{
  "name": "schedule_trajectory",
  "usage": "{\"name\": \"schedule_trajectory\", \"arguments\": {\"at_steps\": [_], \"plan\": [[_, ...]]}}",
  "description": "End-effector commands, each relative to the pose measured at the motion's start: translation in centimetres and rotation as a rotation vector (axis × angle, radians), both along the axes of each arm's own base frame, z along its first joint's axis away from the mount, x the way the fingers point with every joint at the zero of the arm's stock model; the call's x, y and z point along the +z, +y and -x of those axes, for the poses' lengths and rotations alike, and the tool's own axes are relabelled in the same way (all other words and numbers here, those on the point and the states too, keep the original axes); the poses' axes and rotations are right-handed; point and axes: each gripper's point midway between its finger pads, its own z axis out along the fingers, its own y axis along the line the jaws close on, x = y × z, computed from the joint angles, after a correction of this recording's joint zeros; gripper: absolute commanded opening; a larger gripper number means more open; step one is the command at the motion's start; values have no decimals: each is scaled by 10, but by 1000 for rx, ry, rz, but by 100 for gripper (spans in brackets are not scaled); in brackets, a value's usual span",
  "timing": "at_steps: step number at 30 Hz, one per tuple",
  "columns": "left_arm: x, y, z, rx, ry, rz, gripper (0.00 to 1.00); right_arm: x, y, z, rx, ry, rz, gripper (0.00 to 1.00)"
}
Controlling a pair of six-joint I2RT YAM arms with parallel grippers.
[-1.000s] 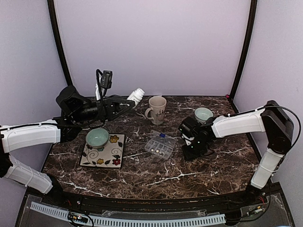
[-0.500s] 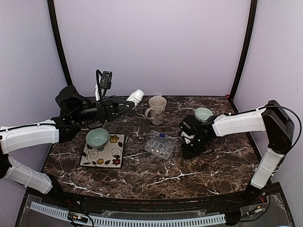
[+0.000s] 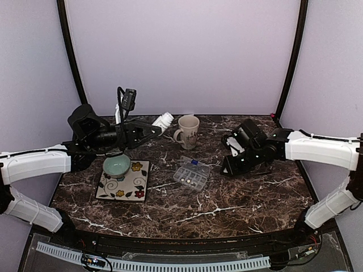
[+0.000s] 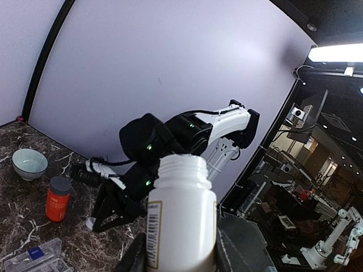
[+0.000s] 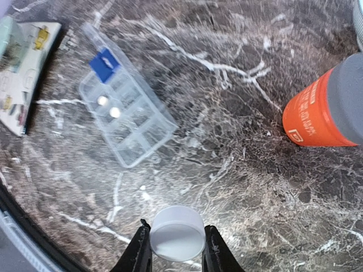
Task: Sort the pills into containers
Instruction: Pick up the lid of the pill bottle from the center of the board, then close the lid of the pill bottle on the pill bottle.
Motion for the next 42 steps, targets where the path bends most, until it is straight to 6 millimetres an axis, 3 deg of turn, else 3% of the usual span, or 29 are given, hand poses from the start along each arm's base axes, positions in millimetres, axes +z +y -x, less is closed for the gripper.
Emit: {"name": "schedule_trajectory", "arguments": {"at_steps": [1,8,18,28,42], "plan": [[-7,5,8,-30,5,-5,0,61,8,-1,8,-74,-136,7],[-10,-1,12,-98,57,-9,0,137,11,11,27,-201,-361,7],[-11,-7,17,-167,95,-39,0,209,39,32,203,-241,-587,7],[-17,-16,23,-266,117,-104,0,250,60,60,351,-206,-738,7],[-17,-37,35,-379,121,-141,0,264,92,78,446,-176,-799,7]]}}
